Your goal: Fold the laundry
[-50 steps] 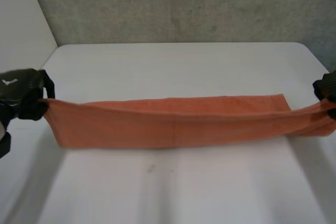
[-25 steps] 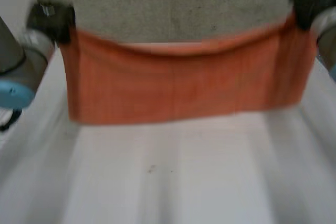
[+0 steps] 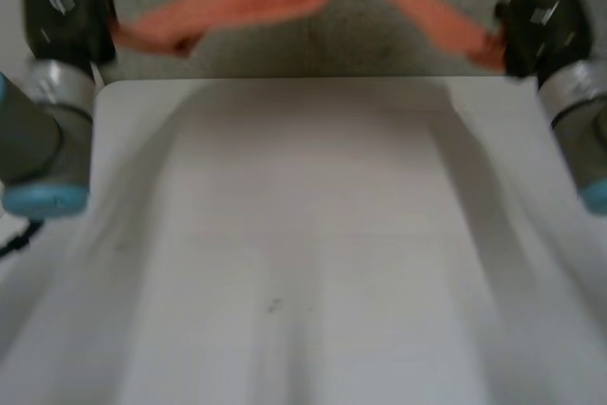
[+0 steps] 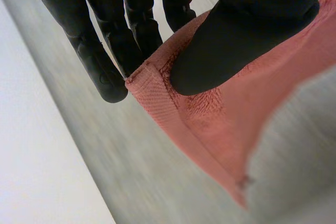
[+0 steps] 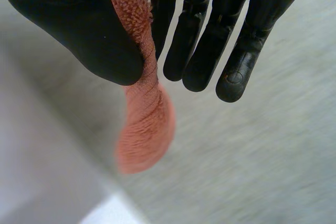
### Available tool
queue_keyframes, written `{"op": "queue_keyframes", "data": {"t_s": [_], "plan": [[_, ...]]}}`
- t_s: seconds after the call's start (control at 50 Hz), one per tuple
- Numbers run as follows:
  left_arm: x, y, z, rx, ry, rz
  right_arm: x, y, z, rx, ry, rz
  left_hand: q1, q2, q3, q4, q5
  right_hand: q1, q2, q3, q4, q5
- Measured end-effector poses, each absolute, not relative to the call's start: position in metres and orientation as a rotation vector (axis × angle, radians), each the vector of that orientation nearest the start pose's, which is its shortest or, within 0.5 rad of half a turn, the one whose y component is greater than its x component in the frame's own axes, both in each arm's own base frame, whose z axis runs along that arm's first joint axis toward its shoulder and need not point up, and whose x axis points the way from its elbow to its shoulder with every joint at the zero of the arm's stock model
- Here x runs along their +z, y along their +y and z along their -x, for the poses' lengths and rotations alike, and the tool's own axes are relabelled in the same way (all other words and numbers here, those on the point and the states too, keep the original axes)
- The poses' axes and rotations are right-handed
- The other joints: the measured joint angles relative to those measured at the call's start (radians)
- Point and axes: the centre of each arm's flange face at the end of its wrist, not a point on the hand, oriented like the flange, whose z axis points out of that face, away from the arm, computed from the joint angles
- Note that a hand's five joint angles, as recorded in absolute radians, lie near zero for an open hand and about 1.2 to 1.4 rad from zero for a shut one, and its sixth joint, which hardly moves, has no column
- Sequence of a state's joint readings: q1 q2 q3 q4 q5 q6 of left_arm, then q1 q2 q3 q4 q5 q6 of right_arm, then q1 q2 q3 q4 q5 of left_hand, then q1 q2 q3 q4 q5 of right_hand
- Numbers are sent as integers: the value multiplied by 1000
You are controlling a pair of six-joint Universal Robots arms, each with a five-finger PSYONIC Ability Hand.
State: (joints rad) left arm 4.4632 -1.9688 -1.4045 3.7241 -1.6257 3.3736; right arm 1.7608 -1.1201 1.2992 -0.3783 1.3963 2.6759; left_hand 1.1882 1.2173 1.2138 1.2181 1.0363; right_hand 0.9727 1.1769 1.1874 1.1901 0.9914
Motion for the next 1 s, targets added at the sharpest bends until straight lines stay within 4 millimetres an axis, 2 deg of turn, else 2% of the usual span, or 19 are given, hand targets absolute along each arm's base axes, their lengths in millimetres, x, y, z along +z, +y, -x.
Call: {"op": "queue_keyframes", "data": {"t_s": [0.08, 0.1, 0.12, 0.16, 0.22, 0.26, 0.32, 0.4, 0.54, 0.66, 0.74, 0.78, 0.9, 0.98, 1.0], "plan": [[219, -370, 226, -2415, 1959, -434, 211, -383, -226, -2312, 2006, 963, 0, 0, 0, 0, 0, 0, 0, 0, 0, 0], [219, -370, 226, -2415, 1959, -434, 211, -383, -226, -2312, 2006, 963, 0, 0, 0, 0, 0, 0, 0, 0, 0, 0], [198, -367, 226, -2355, 2029, -460, 187, -380, -226, -2231, 2066, 1008, 0, 0, 0, 0, 0, 0, 0, 0, 0, 0], [175, -362, 225, -2284, 2105, -488, 160, -375, -225, -2140, 2137, 1068, 0, 0, 0, 0, 0, 0, 0, 0, 0, 0], [152, -352, 222, -2184, 2199, -518, 137, -368, -218, -2033, 2235, 1157, 0, 0, 0, 0, 0, 0, 0, 0, 0, 0], [145, -345, 220, -2137, 2236, -530, 132, -365, -213, -1984, 2284, 1193, 0, 0, 0, 0, 0, 0, 0, 0, 0, 0], [144, -337, 217, -2096, 2265, -539, 134, -361, -206, -1948, 2325, 1215, 0, 0, 0, 0, 0, 0, 0, 0, 0, 0], [151, -323, 207, -2022, 2305, -541, 149, -354, -196, -1907, 2378, 1227, 0, 0, 0, 0, 0, 0, 0, 0, 0, 0], [182, -289, 174, -1828, 2382, -514, 194, -326, -168, -1776, 2514, 1234, 0, 0, 0, 0, 0, 0, 0, 0, 0, 0], [217, -248, 152, -1665, 2420, -555, 223, -285, -143, -1525, 2642, 1421, 0, 0, 0, 0, 0, 0, 0, 0, 0, 0], [232, -230, 150, -1648, 2439, -640, 233, -263, -135, -1392, 2650, 1578, 0, 0, 0, 0, 0, 0, 0, 0, 0, 0], [236, -226, 151, -1666, 2448, -687, 236, -261, -134, -1401, 2638, 1608, 0, 0, 0, 0, 0, 0, 0, 0, 0, 0], [228, -245, 159, -1745, 2444, -773, 230, -282, -134, -1549, 2614, 1530, 0, 0, 0, 0, 0, 0, 0, 0, 0, 0], [207, -276, 170, -1774, 2431, -811, 208, -311, -137, -1602, 2607, 1414, 0, 0, 0, 0, 0, 0, 0, 0, 0, 0], [207, -276, 170, -1774, 2431, -811, 208, -311, -137, -1602, 2607, 1414, 0, 0, 0, 0, 0, 0, 0, 0, 0, 0]]}}
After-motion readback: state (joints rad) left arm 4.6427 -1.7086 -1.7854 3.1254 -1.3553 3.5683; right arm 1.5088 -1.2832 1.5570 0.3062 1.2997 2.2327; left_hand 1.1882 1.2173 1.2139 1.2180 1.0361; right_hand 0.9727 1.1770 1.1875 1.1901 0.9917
